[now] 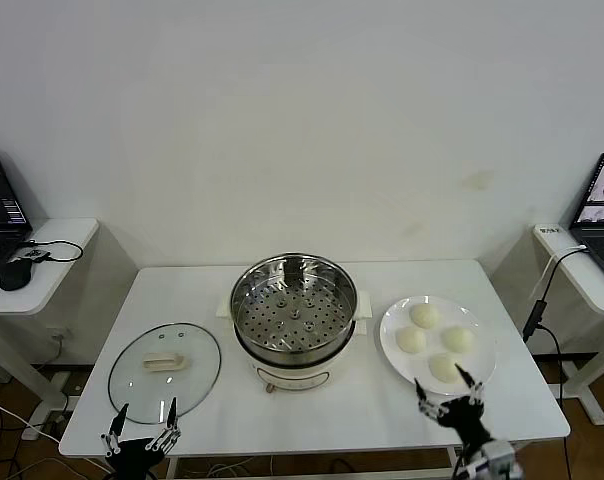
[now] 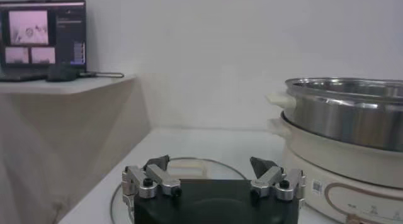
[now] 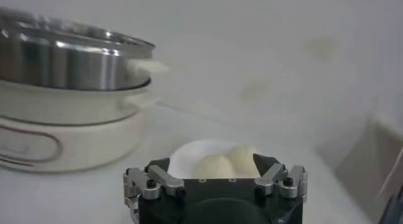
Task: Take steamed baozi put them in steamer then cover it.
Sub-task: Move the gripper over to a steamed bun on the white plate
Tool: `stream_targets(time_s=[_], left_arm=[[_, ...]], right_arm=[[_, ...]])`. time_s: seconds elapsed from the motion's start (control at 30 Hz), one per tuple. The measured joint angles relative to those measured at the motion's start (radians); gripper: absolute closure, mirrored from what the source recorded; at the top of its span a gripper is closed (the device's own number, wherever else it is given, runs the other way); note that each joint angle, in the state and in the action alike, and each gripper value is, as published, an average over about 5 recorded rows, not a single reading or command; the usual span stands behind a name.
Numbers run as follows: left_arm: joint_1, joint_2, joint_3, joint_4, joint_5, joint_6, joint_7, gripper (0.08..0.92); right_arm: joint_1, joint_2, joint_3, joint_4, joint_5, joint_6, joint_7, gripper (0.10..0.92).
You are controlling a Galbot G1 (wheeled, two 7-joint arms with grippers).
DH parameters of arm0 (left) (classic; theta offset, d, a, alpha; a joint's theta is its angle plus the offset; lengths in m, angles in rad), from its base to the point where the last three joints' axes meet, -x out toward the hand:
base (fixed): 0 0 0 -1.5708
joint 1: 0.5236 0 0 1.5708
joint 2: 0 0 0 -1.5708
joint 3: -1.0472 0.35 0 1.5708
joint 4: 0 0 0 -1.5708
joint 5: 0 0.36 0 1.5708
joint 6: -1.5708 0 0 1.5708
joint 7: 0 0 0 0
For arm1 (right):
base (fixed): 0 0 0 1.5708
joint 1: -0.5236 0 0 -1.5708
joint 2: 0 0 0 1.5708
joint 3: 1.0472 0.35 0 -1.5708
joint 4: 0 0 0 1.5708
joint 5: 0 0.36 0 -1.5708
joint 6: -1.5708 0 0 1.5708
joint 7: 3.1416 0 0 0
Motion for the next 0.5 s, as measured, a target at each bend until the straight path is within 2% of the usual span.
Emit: stream_targets(time_s=[0.17, 0.5], left_arm=[[-0.001, -0.005, -0.009, 0.001, 0.034, 0.005, -0.002, 0.177], [0.0, -0.013, -0.031, 0.013, 0.09, -0.001, -0.021, 0.177]], right_arm=[[0.113, -0.104, -0.029, -0.057, -0.073, -0.022, -0.093, 0.203], [0.476, -0.337, -0.224, -0.247, -0.2, -0.007, -0.411, 0.203]])
